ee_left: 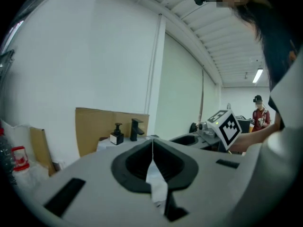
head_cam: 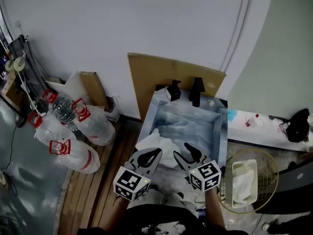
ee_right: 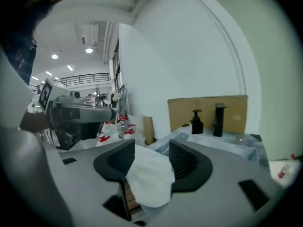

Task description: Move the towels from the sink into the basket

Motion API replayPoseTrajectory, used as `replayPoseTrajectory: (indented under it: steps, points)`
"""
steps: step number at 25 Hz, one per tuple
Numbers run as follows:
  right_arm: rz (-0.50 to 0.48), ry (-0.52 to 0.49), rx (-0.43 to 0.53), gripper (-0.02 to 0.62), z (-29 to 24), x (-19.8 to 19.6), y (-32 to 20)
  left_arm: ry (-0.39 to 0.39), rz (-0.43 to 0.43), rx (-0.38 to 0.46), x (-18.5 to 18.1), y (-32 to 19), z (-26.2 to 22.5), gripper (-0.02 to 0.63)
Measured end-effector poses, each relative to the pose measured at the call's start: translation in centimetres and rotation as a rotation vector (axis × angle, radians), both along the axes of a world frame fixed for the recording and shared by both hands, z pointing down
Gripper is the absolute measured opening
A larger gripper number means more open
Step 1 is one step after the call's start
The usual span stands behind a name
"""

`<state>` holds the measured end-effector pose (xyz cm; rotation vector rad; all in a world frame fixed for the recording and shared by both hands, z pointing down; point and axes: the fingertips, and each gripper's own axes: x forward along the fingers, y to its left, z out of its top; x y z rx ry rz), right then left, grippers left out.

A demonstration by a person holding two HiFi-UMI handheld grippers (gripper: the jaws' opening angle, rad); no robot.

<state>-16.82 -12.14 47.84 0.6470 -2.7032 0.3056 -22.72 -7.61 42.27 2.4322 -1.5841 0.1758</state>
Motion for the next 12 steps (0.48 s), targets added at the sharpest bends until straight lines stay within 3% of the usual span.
replayPoseTrajectory:
  steps: [6,12]
  points:
    - [-0.211,0.165,-0.032,0.292,5.1,-7.2,3.6,0.009,-0.128,-0.022,-6.6,2.3,0.9,0.009]
    - [-0.28,0.458,0.026,0.322,11.7,-9.5,4.0,0.018,-0.199,-0.05,-10.5,4.0,2.1,0.009]
